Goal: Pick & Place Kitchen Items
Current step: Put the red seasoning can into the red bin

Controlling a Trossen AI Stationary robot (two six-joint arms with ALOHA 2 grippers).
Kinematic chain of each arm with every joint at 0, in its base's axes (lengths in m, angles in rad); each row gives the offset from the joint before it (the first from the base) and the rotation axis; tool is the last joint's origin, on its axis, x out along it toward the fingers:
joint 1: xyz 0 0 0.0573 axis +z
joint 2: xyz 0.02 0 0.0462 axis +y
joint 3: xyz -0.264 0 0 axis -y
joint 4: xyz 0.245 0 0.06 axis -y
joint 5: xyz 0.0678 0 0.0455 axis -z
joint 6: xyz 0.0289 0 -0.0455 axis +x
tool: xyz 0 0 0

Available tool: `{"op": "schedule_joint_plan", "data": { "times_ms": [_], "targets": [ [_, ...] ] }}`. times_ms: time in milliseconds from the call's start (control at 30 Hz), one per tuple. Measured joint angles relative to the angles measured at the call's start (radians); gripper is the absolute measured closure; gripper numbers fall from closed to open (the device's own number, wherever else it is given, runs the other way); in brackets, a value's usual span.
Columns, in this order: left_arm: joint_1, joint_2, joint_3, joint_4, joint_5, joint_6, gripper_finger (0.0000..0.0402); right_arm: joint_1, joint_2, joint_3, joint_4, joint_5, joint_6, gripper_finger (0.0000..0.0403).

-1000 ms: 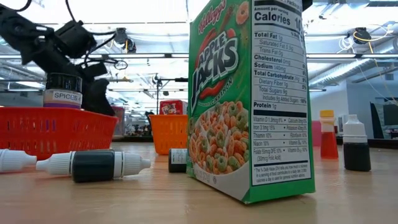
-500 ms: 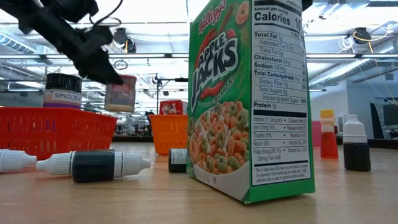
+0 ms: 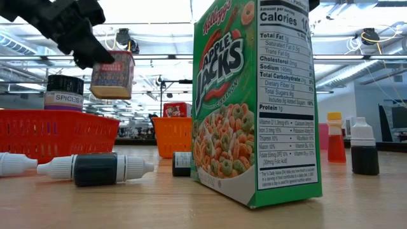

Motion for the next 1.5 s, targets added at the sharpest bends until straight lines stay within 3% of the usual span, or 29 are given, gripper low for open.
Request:
{"op": "schedule_joint_plan", "data": {
  "times_ms": [200,633,1167,1500],
  "targets": [
    [-0.089,0.002,0.000,-0.031,-0.111,-0.049,0.0195,0.000,0.000,0.000,0.000,0.000,0.000,0.0261],
    [-0.226,0.003,0.000,-0.087,-0.229,-0.164,0.0195,0.000,0.000,0.000,0.000,0.000,0.000,0.0261],
    [-0.319,0.003,0.000,-0.133,-0.284,-0.239,0.0195,0.000,0.000,0.000,0.000,0.000,0.000,0.0261],
    [-0.325,0.003,-0.001,-0.155,-0.283,-0.262,0.0175,0.000,0.000,0.000,0.001,0.000,0.000,0.0261]
  ]
}}
